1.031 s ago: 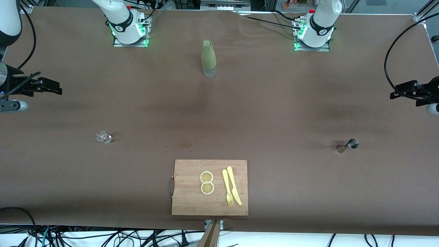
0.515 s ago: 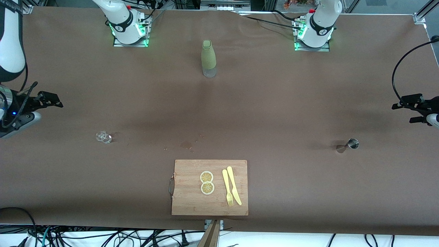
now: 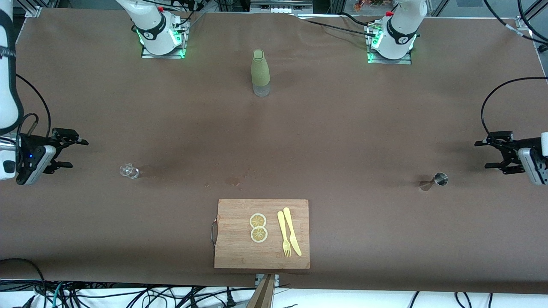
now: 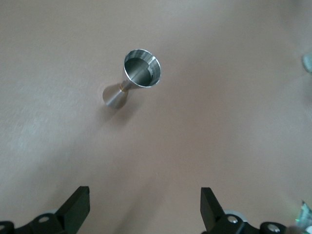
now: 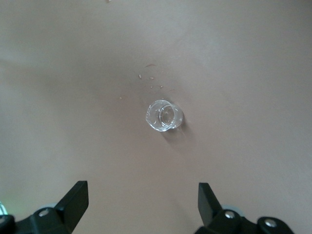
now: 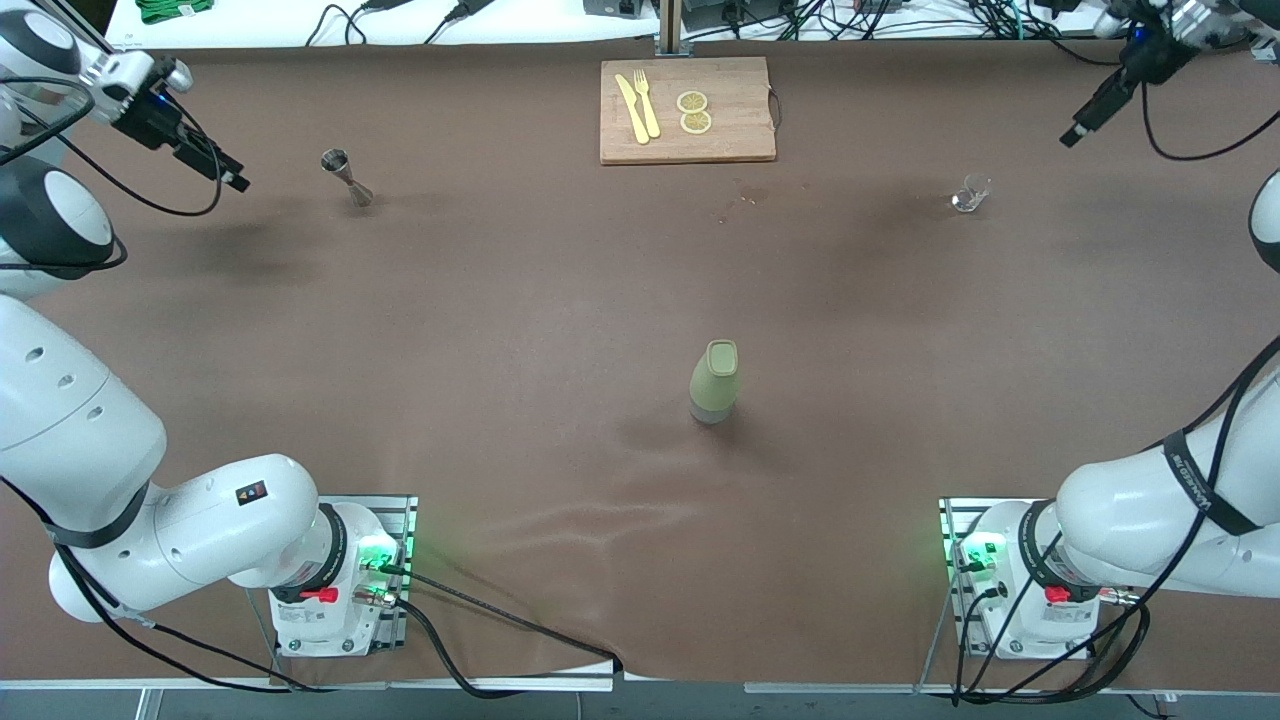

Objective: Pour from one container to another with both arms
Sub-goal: 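Lower the right gripper to the glass cup while the left gripper reaches the jigger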

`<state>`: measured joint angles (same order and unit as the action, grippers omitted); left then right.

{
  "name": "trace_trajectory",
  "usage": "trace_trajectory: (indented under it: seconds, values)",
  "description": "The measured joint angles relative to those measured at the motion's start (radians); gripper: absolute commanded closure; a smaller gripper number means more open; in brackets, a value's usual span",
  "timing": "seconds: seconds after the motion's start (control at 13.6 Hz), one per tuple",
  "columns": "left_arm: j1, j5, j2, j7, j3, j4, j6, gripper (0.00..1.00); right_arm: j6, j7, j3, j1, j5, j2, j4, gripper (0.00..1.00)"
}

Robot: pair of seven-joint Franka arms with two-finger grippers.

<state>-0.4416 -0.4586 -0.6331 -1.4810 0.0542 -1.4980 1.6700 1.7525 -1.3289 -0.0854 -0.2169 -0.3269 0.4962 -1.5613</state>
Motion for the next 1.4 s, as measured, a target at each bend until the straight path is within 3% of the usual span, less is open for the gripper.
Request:
trace_trajectory:
  seconds: [0.22, 0.74, 1.03, 1.4]
  values:
    - [-0.005, -0.109, -0.104, -0.162, 0.017, 0.048, -0.001, 0.00, 0.000, -0.235, -0.042, -0.020, -0.100, 0.084, -0.002, 0.00]
    - [0.003, -0.381, -0.294, -0.502, 0.055, 0.113, -0.041, 0.00, -0.002, -0.649, -0.045, -0.042, -0.326, 0.215, -0.004, 0.00]
    - [0.026, -0.556, -0.363, -0.699, 0.078, 0.118, -0.046, 0.00, -0.002, -0.821, -0.049, -0.043, -0.446, 0.259, -0.007, 0.00]
    - [0.062, -0.661, -0.396, -0.810, 0.081, 0.119, -0.071, 0.00, -0.002, -0.982, -0.065, -0.064, -0.611, 0.345, -0.007, 0.00]
